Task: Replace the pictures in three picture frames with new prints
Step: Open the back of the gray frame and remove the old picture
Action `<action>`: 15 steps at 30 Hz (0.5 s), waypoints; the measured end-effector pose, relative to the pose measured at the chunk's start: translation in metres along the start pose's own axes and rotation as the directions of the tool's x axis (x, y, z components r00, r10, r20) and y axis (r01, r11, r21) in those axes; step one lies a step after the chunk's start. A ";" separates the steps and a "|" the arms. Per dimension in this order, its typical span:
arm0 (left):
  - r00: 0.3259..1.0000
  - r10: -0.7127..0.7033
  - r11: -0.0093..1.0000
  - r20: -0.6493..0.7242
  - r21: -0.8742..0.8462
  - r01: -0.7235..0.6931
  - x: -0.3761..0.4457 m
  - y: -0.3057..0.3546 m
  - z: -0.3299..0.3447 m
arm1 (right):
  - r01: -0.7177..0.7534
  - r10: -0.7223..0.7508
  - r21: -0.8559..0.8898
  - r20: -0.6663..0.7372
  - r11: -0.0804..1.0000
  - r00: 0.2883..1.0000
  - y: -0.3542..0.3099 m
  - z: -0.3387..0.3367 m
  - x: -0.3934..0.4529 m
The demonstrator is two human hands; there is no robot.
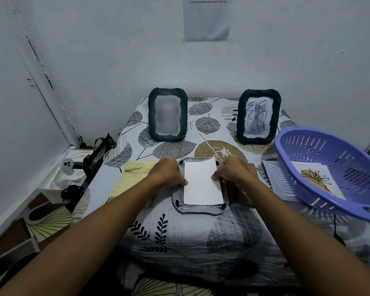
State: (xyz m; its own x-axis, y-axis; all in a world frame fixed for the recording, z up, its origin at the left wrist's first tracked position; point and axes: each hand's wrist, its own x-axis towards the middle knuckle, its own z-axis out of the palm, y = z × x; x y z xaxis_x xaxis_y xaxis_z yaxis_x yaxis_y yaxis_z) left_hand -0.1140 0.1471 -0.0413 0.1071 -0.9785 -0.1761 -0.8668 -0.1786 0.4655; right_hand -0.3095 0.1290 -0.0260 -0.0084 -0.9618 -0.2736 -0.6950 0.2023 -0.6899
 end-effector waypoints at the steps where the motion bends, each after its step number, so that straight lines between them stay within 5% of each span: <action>1: 1.000 0.002 1.000 0.001 -0.004 -0.002 0.000 0.000 0.000 | -0.003 0.003 0.000 0.006 1.000 1.000 0.000 -0.001 -0.001; 11: 0.999 0.024 0.998 -0.044 -0.058 -0.027 -0.004 0.001 -0.002 | -0.033 0.017 0.196 0.086 0.980 0.996 0.007 -0.014 0.000; 15: 0.981 0.026 0.944 -0.194 -0.318 -0.088 -0.004 0.007 -0.003 | -0.056 0.025 0.311 0.102 0.949 0.994 0.005 -0.025 0.003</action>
State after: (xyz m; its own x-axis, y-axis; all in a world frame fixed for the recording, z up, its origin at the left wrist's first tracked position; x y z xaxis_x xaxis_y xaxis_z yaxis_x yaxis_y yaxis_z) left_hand -0.1194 0.1492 -0.0348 0.1774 -0.9841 0.0076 -0.6731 -0.1157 0.7304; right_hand -0.3308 0.1229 -0.0136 0.0480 -0.9326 -0.3576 -0.4352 0.3027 -0.8479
